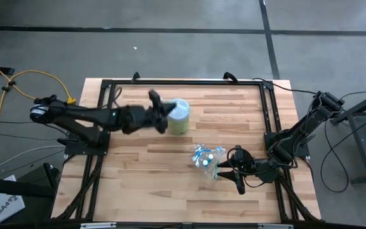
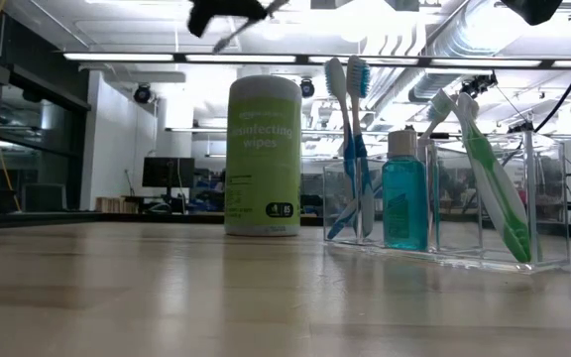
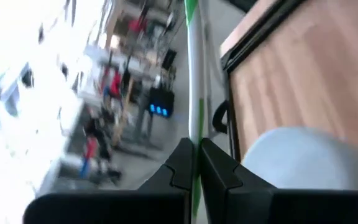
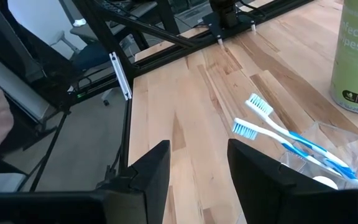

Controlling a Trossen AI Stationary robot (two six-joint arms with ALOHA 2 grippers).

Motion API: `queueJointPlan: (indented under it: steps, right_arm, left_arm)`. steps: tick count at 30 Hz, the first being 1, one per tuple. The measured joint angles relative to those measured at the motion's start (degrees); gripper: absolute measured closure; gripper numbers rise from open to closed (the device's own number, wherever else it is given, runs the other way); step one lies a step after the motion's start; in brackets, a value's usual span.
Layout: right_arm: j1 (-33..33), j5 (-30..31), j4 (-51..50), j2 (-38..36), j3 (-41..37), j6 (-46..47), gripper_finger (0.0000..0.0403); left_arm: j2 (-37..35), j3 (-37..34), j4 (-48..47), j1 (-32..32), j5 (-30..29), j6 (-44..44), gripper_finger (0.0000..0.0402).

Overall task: Pick & Place toothbrushing station
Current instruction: Put the green toothbrush into the transparent organizer

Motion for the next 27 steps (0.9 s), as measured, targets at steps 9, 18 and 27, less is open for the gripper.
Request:
queueJointPlan:
  steps: [9, 18, 27]
  right_arm:
    - [-1.36, 1.41, 3.54, 0.0, 0.0, 1.63, 0.0251]
    - [-6.23, -5.39, 15.58, 0.0, 0.0, -1.47, 0.0251]
    - [-11.44, -15.09, 20.69, 0.0, 0.0, 0.12, 0.0251]
  left_arm:
    - [1.03, -0.02, 1.57, -19.66, -0.62, 15.22, 0.0399]
    - [9.75, -0.04, 12.49, -30.17, -0.62, 35.64, 0.0399]
    - [18.79, -0.07, 27.17, -28.56, 0.26, 54.76, 0.0399]
